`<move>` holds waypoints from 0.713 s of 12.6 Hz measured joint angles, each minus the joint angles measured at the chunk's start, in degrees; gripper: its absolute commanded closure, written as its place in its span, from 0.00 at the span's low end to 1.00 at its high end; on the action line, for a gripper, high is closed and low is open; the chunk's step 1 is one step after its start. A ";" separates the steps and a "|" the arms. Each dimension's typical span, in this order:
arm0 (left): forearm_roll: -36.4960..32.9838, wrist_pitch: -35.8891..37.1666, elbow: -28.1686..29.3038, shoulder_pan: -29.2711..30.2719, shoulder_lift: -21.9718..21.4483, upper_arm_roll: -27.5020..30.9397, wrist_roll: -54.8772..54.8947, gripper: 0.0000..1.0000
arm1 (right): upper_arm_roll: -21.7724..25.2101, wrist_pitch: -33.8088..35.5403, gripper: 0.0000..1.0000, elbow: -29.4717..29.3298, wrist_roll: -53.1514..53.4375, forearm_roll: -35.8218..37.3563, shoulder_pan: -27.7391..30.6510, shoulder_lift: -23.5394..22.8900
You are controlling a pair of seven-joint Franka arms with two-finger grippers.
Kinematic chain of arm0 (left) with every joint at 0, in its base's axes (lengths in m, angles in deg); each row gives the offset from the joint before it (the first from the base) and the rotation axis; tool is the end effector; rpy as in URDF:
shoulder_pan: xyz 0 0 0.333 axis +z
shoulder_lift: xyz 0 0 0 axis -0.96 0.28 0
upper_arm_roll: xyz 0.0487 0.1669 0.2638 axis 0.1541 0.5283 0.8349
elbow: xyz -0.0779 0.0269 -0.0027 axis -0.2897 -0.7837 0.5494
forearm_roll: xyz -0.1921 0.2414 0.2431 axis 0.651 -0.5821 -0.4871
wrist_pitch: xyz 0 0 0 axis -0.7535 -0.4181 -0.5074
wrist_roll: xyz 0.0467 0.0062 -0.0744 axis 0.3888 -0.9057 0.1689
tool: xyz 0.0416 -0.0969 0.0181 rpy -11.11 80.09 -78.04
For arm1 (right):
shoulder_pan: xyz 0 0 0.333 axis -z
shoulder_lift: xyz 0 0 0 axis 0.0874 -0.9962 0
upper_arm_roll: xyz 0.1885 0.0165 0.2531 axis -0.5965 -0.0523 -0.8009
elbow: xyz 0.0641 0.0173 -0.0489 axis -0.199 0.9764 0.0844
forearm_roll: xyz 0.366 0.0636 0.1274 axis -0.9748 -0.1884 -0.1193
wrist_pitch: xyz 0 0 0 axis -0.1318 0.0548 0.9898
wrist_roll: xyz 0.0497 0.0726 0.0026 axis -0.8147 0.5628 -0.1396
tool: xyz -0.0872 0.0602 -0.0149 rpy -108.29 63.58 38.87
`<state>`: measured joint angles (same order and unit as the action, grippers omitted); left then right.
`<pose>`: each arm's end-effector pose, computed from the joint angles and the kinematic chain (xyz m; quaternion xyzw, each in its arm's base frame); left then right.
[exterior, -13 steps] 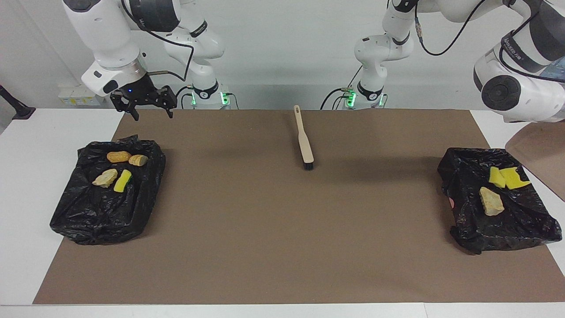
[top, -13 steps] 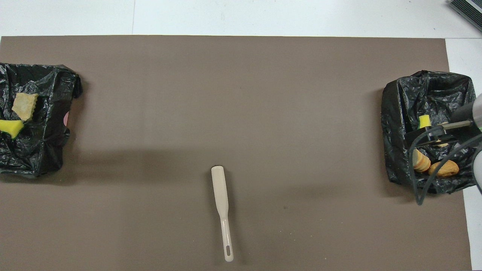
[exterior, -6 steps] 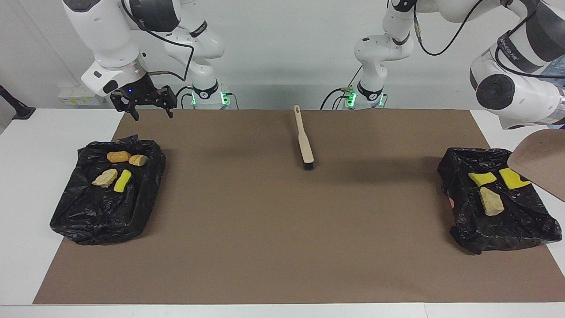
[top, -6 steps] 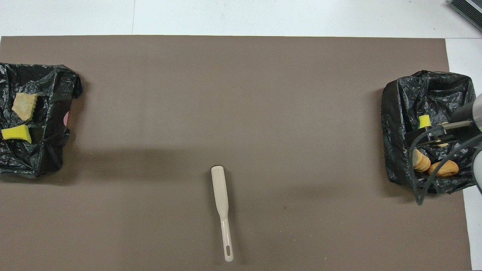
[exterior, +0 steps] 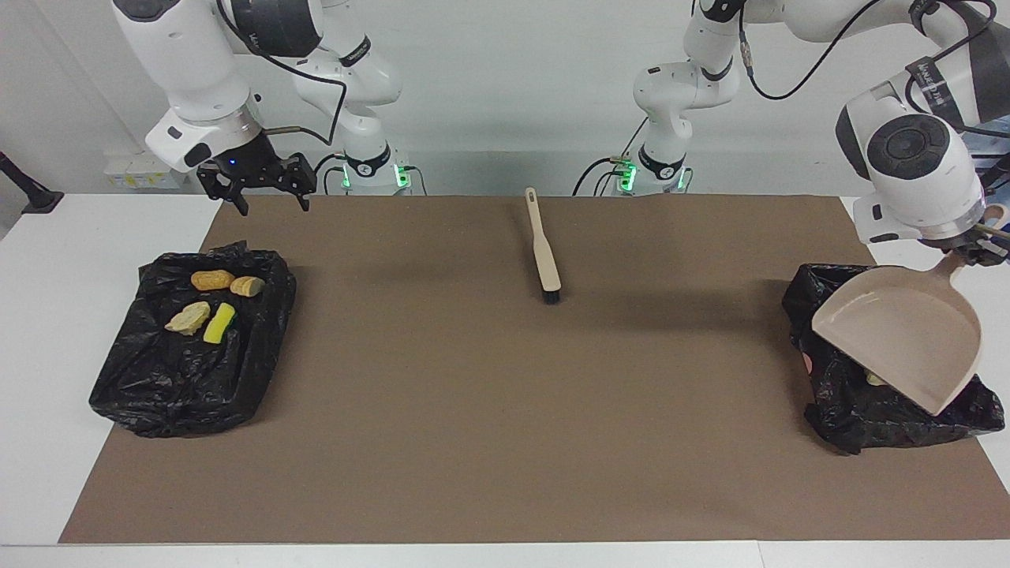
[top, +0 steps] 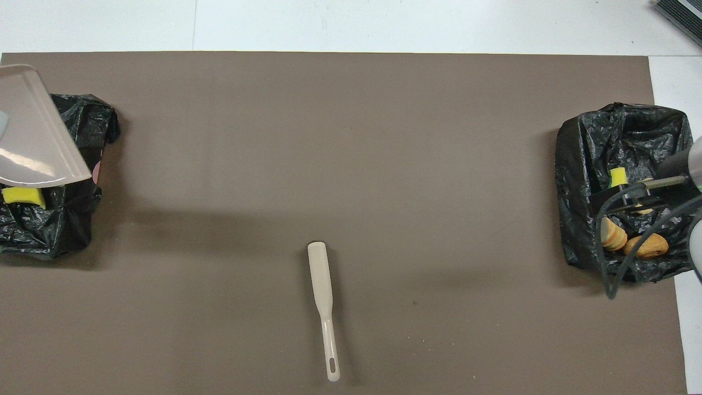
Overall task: Sweep and dump trash in bin
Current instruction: 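Lift the dustpan away from the black bag with the left gripper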
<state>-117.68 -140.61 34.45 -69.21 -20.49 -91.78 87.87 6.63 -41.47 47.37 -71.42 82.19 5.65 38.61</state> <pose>0.6272 0.0669 0.5526 -0.8042 0.4748 0.1952 0.2997 0.5364 0.0049 0.6045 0.9975 0.0504 -0.0485 0.0125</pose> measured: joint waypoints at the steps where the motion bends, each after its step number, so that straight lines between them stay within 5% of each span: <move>1: 4.64 -0.88 0.00 0.00 0.00 0.00 -0.20 1.00 | 0.00 0.00 0.00 0.00 0.00 0.00 0.00 0.00; 4: 16.39 -1.49 0.01 -0.54 0.00 -0.06 -2.87 1.00 | 0.00 0.00 0.00 0.00 0.00 0.00 0.00 0.00; 9: 28.36 -0.80 0.24 -9.76 0.00 -0.47 -20.73 1.00 | 0.00 0.00 0.00 0.00 0.00 0.00 0.00 0.00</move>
<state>-89.32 -141.41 34.69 -78.97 -20.49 -92.26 67.14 6.63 -41.47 47.37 -71.42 82.19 5.65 38.61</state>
